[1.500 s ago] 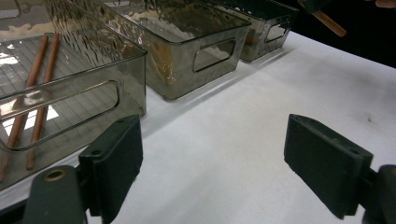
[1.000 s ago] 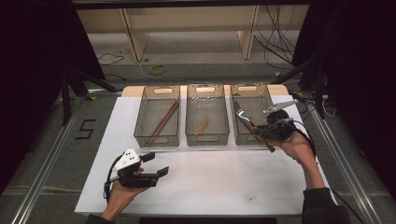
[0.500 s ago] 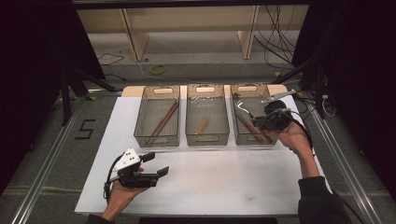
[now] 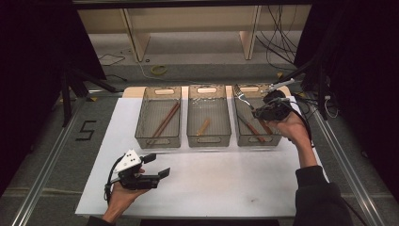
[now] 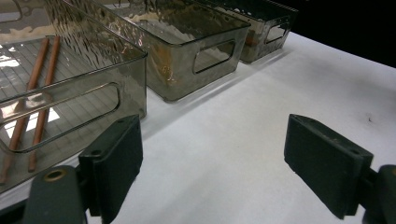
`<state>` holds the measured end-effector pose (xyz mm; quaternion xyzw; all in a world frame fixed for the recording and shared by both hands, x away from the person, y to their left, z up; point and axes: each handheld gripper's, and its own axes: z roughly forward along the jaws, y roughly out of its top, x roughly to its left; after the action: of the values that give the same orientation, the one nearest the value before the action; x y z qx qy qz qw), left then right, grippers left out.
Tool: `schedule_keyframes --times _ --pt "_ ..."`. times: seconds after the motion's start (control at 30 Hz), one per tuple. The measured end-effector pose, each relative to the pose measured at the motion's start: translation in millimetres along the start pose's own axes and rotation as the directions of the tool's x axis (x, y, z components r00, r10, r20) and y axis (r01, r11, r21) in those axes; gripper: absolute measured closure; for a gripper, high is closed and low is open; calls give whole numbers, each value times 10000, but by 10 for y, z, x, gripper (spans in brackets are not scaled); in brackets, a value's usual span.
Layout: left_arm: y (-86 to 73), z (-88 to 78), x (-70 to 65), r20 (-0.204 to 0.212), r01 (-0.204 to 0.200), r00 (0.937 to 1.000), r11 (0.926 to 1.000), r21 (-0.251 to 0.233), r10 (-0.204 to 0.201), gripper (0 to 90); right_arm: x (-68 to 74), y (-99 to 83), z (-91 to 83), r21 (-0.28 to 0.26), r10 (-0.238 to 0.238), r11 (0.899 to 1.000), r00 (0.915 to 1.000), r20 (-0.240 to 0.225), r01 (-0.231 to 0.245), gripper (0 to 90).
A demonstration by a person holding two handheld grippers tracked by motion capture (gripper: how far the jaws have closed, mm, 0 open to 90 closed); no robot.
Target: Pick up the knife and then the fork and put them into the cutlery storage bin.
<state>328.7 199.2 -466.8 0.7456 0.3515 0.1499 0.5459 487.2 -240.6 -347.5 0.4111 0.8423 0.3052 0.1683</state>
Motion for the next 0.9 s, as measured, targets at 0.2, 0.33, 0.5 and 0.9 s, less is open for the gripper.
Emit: schedule_keyframes --times 0.2,0.33,0.5,0.9 --pt "2 -3 1 23 3 10000 10000 -2 -3 190 -27 58 44 155 119 9998 9999 111 -121 780" --pt "3 -4 3 19 -32 10000 10000 -1 32 190 -69 85 74 169 254 9995 9996 154 -256 780" --pt "2 -1 0 18 -7 10000 10000 -13 7 190 -126 112 115 236 404 9989 9988 273 -410 780" --pt "4 -4 3 27 -30 10000 10000 0 30 190 -276 133 266 499 959 9938 9935 611 -990 780"
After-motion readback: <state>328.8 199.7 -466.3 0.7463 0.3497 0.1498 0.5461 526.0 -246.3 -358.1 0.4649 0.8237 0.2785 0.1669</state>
